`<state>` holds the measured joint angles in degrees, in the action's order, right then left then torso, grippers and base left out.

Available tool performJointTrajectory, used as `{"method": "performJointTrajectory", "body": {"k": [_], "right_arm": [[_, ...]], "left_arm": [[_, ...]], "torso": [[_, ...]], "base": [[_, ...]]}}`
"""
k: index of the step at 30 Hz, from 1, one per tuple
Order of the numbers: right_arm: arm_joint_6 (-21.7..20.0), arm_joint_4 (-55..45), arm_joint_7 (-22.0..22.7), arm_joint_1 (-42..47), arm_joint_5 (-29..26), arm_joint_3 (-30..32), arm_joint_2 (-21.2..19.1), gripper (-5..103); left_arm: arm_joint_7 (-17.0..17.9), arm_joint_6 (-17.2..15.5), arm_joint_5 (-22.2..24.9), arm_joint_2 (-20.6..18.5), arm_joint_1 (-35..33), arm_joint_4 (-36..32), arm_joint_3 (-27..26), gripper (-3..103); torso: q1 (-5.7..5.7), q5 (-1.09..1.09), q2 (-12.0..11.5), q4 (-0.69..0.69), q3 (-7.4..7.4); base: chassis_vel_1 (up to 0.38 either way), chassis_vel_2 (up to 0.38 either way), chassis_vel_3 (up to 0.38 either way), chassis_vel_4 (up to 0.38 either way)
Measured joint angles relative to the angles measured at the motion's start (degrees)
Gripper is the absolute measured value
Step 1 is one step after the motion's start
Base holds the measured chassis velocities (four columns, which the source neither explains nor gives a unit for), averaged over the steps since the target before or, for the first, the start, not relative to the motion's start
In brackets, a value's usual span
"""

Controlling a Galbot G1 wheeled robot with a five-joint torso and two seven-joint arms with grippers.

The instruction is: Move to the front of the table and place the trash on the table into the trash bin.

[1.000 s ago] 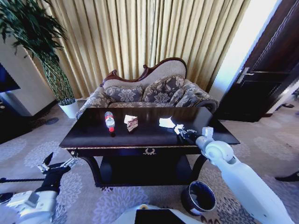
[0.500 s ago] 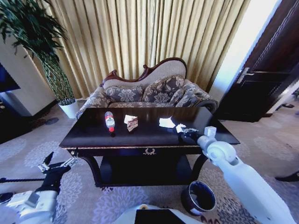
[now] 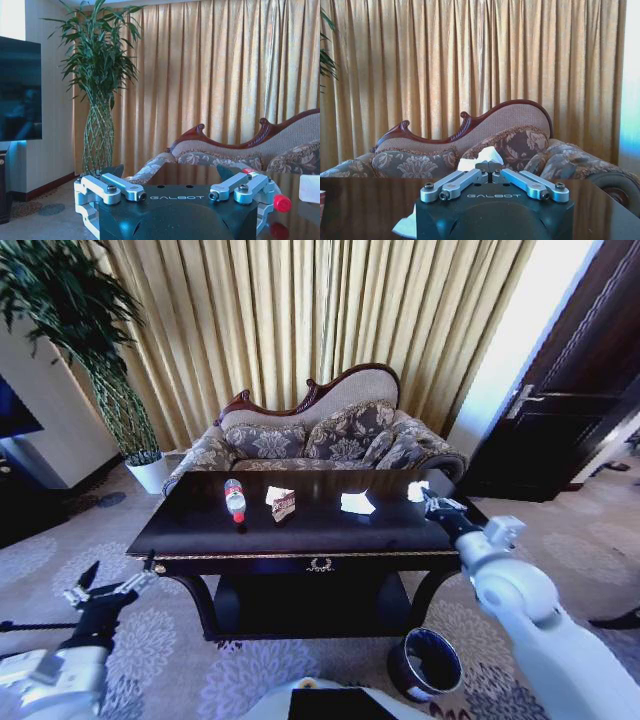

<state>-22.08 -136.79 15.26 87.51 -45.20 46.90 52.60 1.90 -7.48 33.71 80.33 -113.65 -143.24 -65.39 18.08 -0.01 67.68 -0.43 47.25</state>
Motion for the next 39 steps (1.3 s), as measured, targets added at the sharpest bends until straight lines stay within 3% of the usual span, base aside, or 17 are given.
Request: {"method": "performJointTrajectory", "body": {"k": [7, 14, 32, 35, 37, 39], "right_arm": [[-0.3, -4.9, -0.1, 8.0, 1.1, 4.9, 4.1, 0], [-0.5, -6.4, -0.2, 9.9, 2.4, 5.0, 6.4, 0], [-0.5, -6.6, -0.2, 10.3, 3.1, 4.3, 8.2, 0], [-0.5, -6.6, -0.3, 10.2, 3.8, 3.9, 8.4, 0], [0.0, -6.0, -0.4, 9.8, 5.7, 2.9, 8.7, 0], [0.1, -5.9, -0.4, 9.7, 6.2, 2.6, 8.8, 0]], "left_arm": [[-0.1, 0.1, 0.7, -1.3, 0.1, 0.0, 0.8, 100], [-0.1, 0.4, 0.6, -1.7, -0.1, 0.0, 1.5, 100], [-0.2, 0.9, 0.8, -2.7, -0.4, 0.0, 0.2, 100], [-0.6, 0.4, 1.8, -3.3, -0.3, 0.0, -1.7, 100], [-0.4, -3.2, 5.8, -5.9, 1.1, 0.0, -6.1, 100], [0.1, -4.2, 7.2, -6.6, 1.5, 0.0, -7.2, 100]], "torso": [[0.0, 0.0, 0.0, 0.0, 0.0], [0.0, 0.0, 0.0, 0.01, 0.01], [0.0, 0.0, 0.0, 0.01, 0.01], [0.0, 0.01, 0.0, 0.01, 0.01], [0.01, 0.0, 0.0, 0.01, 0.01], [0.0, 0.01, 0.0, 0.0, 0.01]], "base": [[0.0, 0.0, 0.0, 0.0], [0.0, 0.0, 0.0, 0.0], [0.047, -0.057, -0.044, 0.056], [0.088, -0.097, -0.084, 0.091], [0.105, -0.09, -0.092, 0.108], [0.109, -0.084, -0.089, 0.094]]}}
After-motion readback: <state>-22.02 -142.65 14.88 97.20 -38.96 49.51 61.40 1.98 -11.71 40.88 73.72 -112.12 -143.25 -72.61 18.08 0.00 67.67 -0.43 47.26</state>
